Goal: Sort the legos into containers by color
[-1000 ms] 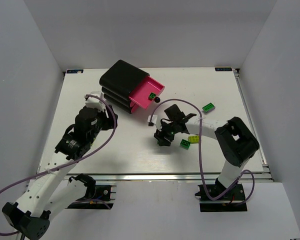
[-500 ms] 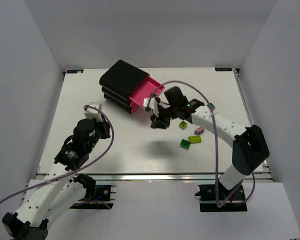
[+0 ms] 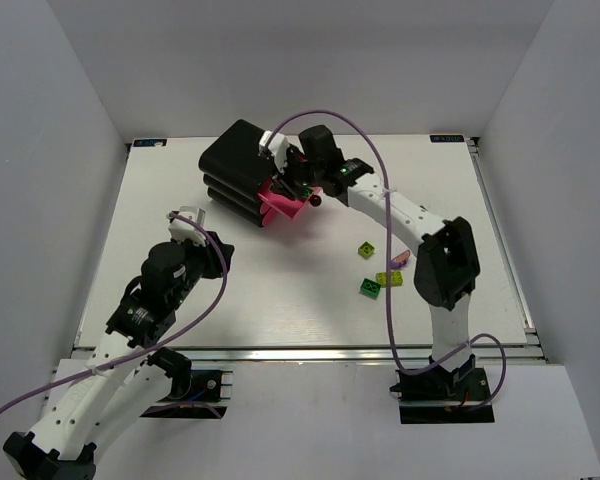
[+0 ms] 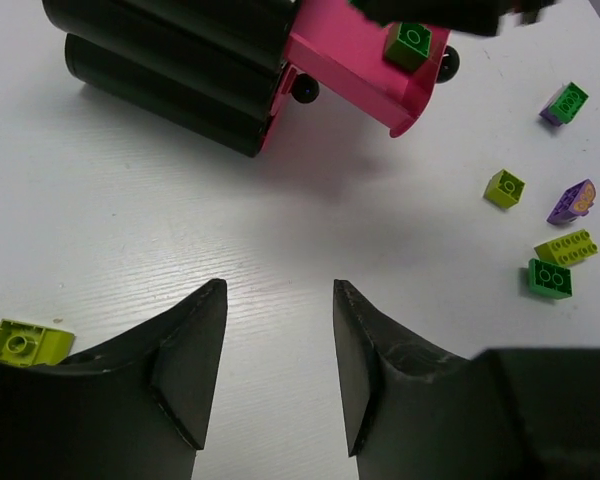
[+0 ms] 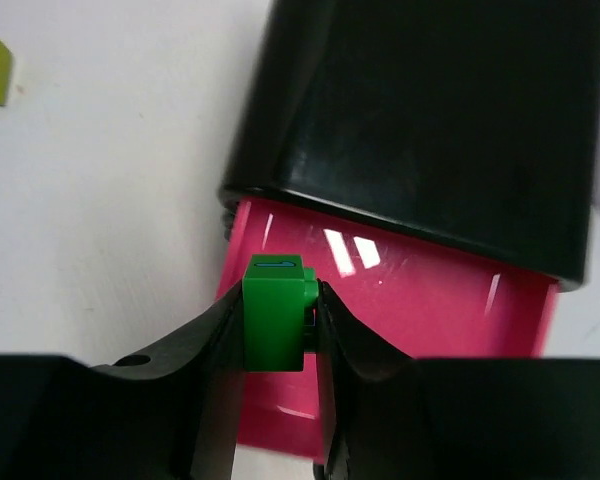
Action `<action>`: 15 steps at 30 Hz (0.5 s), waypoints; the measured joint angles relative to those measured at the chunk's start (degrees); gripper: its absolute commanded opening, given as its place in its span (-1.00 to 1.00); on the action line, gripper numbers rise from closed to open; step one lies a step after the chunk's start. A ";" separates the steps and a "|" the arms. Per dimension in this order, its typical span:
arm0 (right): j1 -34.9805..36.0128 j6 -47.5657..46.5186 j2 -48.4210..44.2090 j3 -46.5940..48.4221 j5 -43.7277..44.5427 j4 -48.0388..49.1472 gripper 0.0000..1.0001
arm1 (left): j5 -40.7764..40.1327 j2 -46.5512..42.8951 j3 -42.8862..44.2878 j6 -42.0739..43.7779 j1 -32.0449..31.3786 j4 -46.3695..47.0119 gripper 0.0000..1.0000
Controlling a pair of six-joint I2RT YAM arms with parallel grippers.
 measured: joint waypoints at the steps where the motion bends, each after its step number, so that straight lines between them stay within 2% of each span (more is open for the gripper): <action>1: -0.09 0.31 1.90 0.76 0.66 -0.28 -0.35 | 0.24 0.00 -0.02 0.00 0.00 0.13 0.15; 2: -0.26 0.50 3.56 1.57 1.31 -1.18 -0.27 | 0.57 0.00 -0.11 0.00 0.00 0.33 0.16; 3: -0.42 0.72 4.81 2.10 1.79 -1.73 -0.04 | 0.76 -0.02 -0.28 0.00 0.00 0.50 0.16; 5: -0.83 1.14 6.32 2.67 2.45 -3.13 0.20 | 1.20 0.02 -0.72 0.00 0.00 0.70 0.17; 6: -1.03 1.25 6.49 2.78 2.67 -3.72 0.43 | 1.46 0.13 -0.83 0.02 0.00 0.72 0.18; 7: -1.22 1.22 6.49 2.86 2.60 -4.28 0.50 | 1.75 0.31 -0.85 0.04 0.00 0.74 0.19; 10: -1.79 1.11 5.90 3.06 2.03 -4.85 0.54 | 3.19 0.87 -0.94 0.13 0.00 1.46 0.23; 13: -2.67 1.16 3.15 1.97 0.50 -5.60 0.46 | 5.01 1.81 -0.94 0.26 0.02 2.23 0.22; 15: -3.43 0.70 -1.18 -1.16 -1.51 -5.42 0.17 | 6.08 2.62 -0.94 0.42 0.04 2.82 0.05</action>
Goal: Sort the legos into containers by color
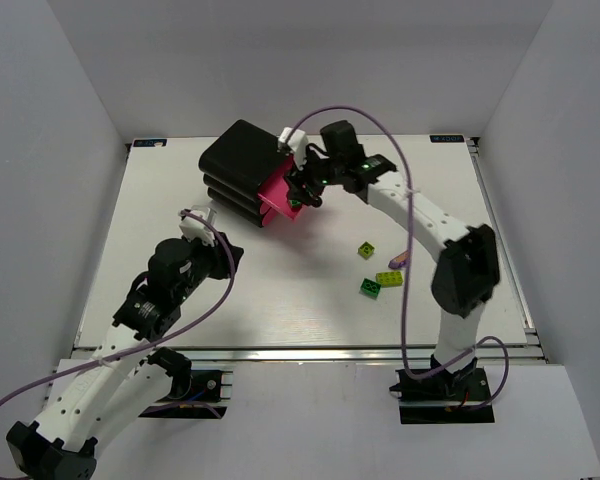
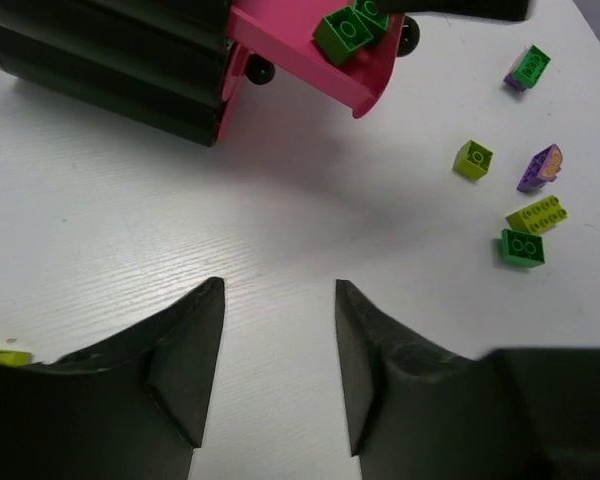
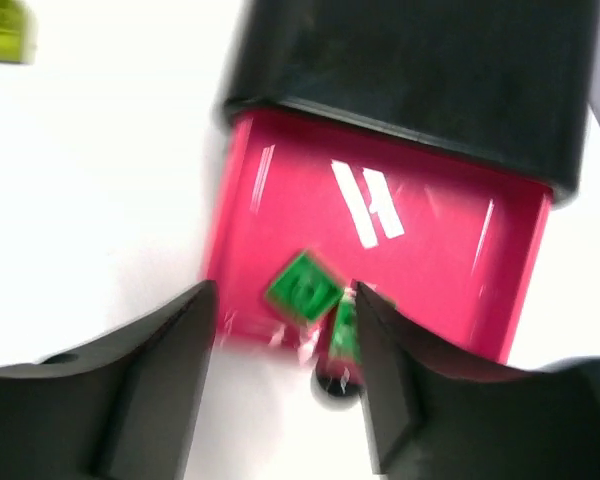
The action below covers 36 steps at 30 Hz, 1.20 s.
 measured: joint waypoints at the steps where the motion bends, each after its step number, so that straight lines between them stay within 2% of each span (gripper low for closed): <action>1: -0.42 -0.94 -2.89 -2.05 -1.42 -0.09 -0.11 | 0.66 0.28 0.00 0.09 0.02 0.15 -0.12; 2: -1.05 -2.16 -6.38 -4.48 -2.91 -0.46 -0.99 | 1.22 0.46 -0.02 0.04 0.02 0.26 -0.49; 4: -2.38 -4.46 -14.05 -9.90 -5.42 -0.72 -1.00 | 2.58 0.52 -0.13 0.31 0.02 0.50 -0.79; 5: -3.26 -6.34 -19.06 -13.99 -6.32 -1.05 -1.00 | 3.28 0.48 -0.20 0.59 0.02 0.81 -0.87; 7: -4.55 -9.01 -26.86 -21.22 -6.62 -1.60 -1.00 | 4.61 0.48 -0.39 0.90 0.02 1.38 -0.87; 8: -5.14 -10.14 -30.29 -25.14 -6.56 -2.62 -0.67 | 5.35 0.50 -0.48 1.05 0.02 1.57 -0.81; 9: -5.33 -10.93 -31.65 -27.47 -6.10 -3.39 -0.45 | 5.90 0.57 -0.55 1.18 0.02 1.75 -0.54; 10: -5.40 -11.04 -33.18 -30.99 -5.73 -3.89 -0.23 | 6.56 0.70 -0.55 1.55 0.02 1.77 -0.37; 11: -5.46 -11.30 -33.62 -33.64 -5.38 -4.57 0.10 | 7.13 0.87 -0.55 1.53 0.02 1.86 -0.24; 12: -5.51 -11.45 -33.22 -36.72 -4.61 -4.94 0.30 | 7.54 1.14 -0.55 1.55 0.02 1.92 -0.14; 13: -5.51 -11.15 -32.37 -39.36 -3.91 -5.57 0.37 | 8.00 1.40 -0.55 1.62 0.02 1.95 -0.04; 14: -5.49 -11.10 -31.15 -41.81 -3.13 -6.45 0.43 | 8.28 1.62 -0.55 1.70 0.02 1.92 -0.01; 18: -5.51 -9.81 -25.66 -46.84 0.83 -8.83 0.49 | 8.90 1.92 -0.55 1.70 0.02 1.95 0.03; 26: -5.51 -8.52 -19.47 -47.06 6.84 -5.84 0.50 | 9.11 1.36 -0.55 1.70 0.02 1.92 0.04; 31: -5.51 -8.28 -16.92 -47.08 9.11 -5.68 0.44 | 9.11 1.29 -0.55 1.70 0.02 1.92 0.04; 36: -5.49 -8.26 -16.79 -47.89 10.97 -5.77 0.28 | 9.11 1.31 -0.55 1.70 0.02 1.92 0.04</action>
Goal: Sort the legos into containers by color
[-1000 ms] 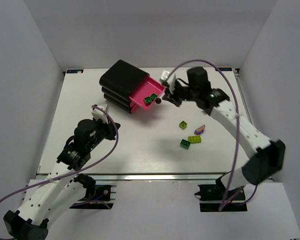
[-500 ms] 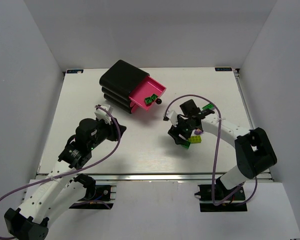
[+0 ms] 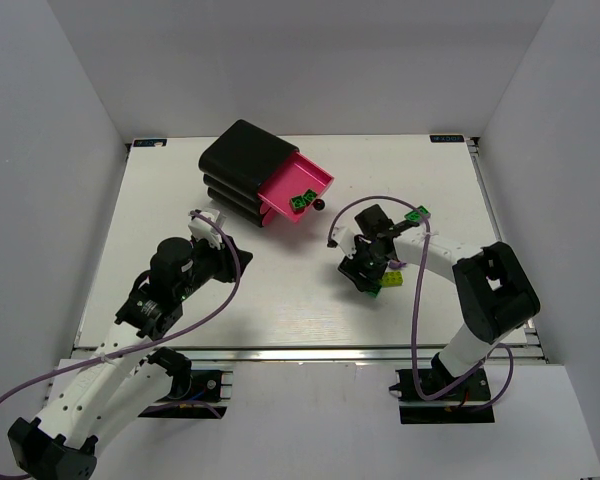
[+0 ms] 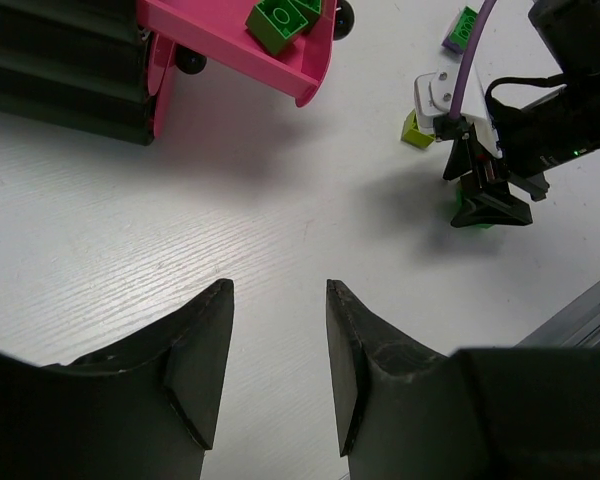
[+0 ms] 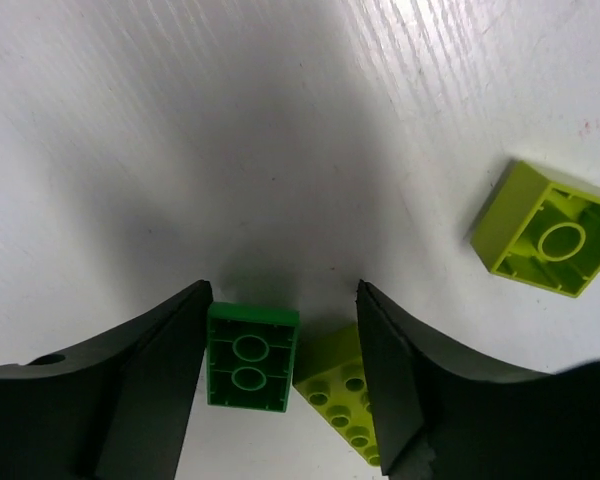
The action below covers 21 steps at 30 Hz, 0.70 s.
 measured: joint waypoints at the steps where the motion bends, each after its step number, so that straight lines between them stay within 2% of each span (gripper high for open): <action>1: 0.00 0.00 0.00 -0.11 0.33 -0.35 0.24 | 0.00 0.02 0.00 0.00 0.00 0.00 0.04; 6: 0.02 -0.17 0.00 -0.20 1.51 -1.33 -0.07 | 0.00 0.02 0.00 0.00 0.00 0.00 0.04; 7: 0.11 -0.33 -0.02 -0.20 1.66 -1.70 -0.27 | 0.00 0.02 0.00 0.00 0.00 0.00 0.04; 8: 0.24 -0.48 -0.02 -0.20 1.66 -1.92 -0.34 | -0.02 0.02 0.00 0.00 0.00 0.00 0.04; 10: 0.26 -0.70 -0.09 -0.20 1.64 -2.21 -0.45 | -0.02 0.02 0.00 0.00 0.00 0.00 0.04; 13: 0.28 -0.98 -0.11 0.20 0.63 -3.58 -0.49 | -0.02 0.02 0.00 0.00 0.00 0.00 0.04; 16: 0.28 -0.90 -0.11 3.41 -1.57 -5.90 -0.49 | -0.04 0.02 0.00 -0.02 0.00 0.00 0.04; 18: 0.28 -0.61 -0.11 7.82 -3.06 -6.71 -0.41 | -0.07 0.00 0.00 -0.02 0.00 -0.02 0.04; 19: 0.28 -0.33 -0.11 10.19 -3.67 -6.69 -0.11 | -0.13 -0.04 0.00 -0.02 0.00 -0.04 0.04; 21: 0.26 0.07 -0.15 14.43 -4.61 -6.32 0.11 | -0.31 -0.24 0.00 -0.04 0.00 -0.11 0.04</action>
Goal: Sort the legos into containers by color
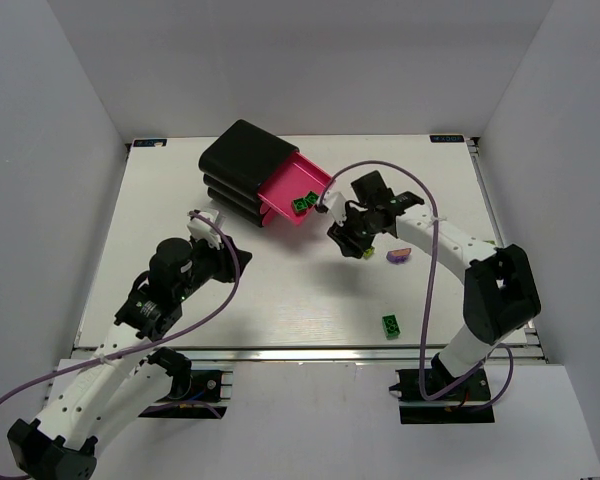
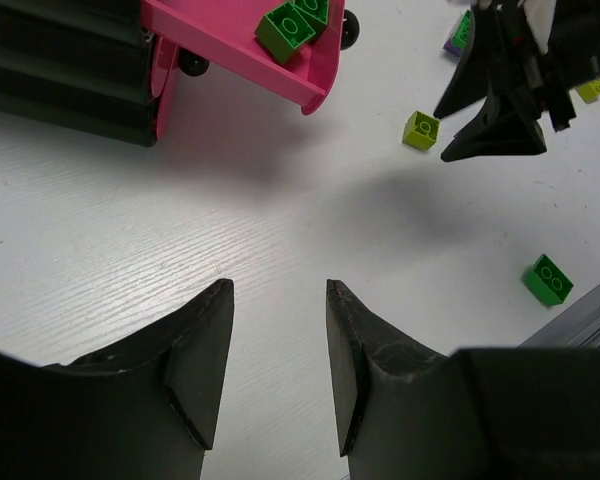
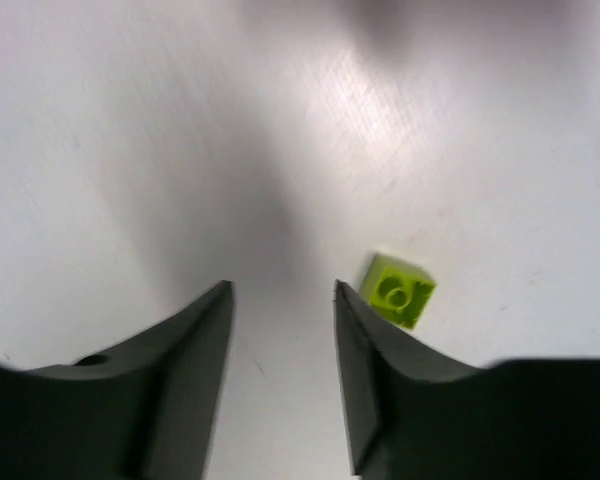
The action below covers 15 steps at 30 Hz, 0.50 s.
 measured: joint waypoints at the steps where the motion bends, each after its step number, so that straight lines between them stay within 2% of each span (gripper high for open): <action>1: 0.00 -0.02 -0.11 1.27 -0.26 0.33 0.23 | -0.09 -0.13 0.00 0.00 0.00 0.00 0.04; 4: -0.04 -0.96 -1.22 1.44 -0.39 0.66 0.34 | -0.20 -0.59 0.00 -0.02 0.00 -0.09 0.05; 7: -0.24 -2.38 -3.54 -2.23 -0.37 0.28 0.37 | -0.11 -0.72 0.00 0.02 0.00 -0.07 0.09; 9: -0.57 -2.97 -5.35 -4.79 -0.22 -0.70 0.41 | 0.28 -0.52 0.00 0.02 0.00 -0.04 0.15; 11: -1.11 -3.02 -7.02 -6.25 0.11 -1.77 0.44 | 1.05 -0.17 0.00 0.13 0.00 0.00 0.32; 15: -2.82 0.09 -9.53 -6.80 2.80 -1.84 0.52 | 4.31 0.63 -0.22 0.04 -0.02 0.85 0.44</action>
